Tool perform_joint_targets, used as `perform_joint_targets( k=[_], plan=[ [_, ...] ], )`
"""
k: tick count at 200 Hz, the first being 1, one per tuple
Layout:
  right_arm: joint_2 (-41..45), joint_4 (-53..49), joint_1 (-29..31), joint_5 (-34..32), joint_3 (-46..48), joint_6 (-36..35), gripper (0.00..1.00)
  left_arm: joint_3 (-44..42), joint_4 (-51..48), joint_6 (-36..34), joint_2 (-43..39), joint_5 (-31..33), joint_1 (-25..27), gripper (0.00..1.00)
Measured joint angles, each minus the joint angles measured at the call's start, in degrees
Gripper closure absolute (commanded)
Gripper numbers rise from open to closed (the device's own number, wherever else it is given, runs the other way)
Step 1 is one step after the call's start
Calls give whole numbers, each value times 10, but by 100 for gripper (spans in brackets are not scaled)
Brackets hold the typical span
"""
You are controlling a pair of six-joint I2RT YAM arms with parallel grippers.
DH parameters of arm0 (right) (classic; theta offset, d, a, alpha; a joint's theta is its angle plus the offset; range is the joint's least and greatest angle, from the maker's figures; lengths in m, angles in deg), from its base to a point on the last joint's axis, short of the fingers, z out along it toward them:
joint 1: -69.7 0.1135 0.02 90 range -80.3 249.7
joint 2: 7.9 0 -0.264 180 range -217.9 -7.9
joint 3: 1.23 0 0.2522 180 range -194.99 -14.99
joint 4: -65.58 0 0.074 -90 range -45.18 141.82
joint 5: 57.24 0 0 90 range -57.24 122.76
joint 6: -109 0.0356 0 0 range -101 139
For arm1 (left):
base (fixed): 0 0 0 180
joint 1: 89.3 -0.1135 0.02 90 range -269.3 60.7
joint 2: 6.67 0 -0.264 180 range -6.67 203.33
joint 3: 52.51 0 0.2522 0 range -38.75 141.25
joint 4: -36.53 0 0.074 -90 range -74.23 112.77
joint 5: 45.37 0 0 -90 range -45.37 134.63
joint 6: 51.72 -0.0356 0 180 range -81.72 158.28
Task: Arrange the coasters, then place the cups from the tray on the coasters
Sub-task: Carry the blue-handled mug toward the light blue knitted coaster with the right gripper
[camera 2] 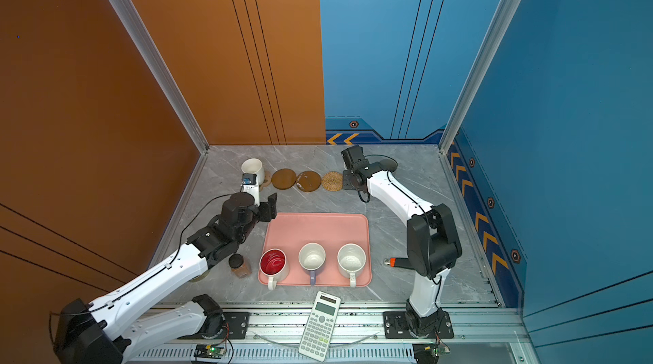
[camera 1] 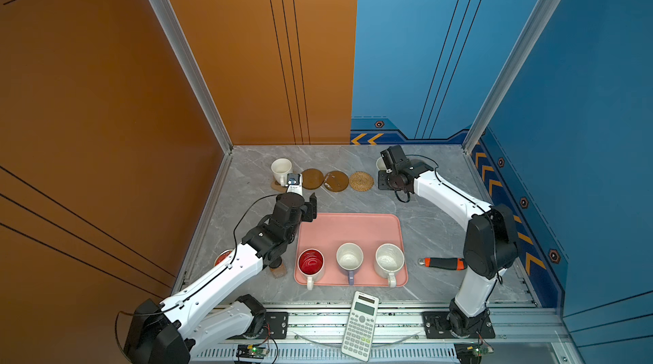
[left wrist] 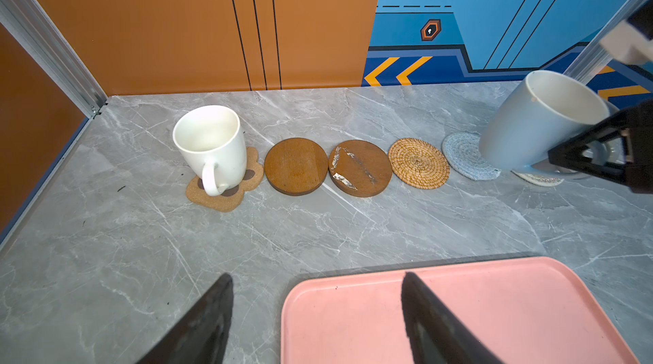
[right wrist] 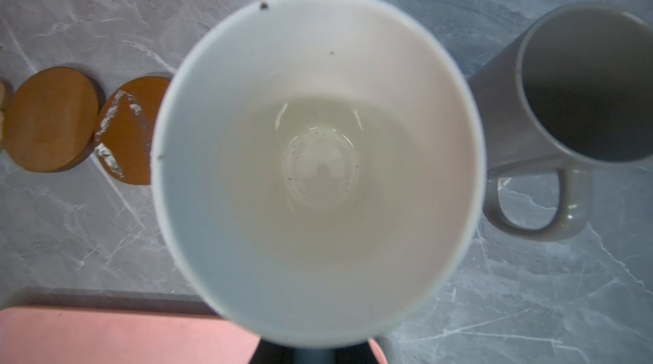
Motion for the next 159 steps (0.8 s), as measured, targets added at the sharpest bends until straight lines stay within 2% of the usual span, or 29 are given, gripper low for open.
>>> perform_joint_targets(
  k=[54, 159],
  plan=[
    [-80, -5, -24, 15, -58, -5, 100, 0, -3, 0, 0, 0, -3, 25],
    [-115, -3, -42, 14, -80, -5, 100, 0, -5, 0, 4, 0, -3, 25]
  ],
)
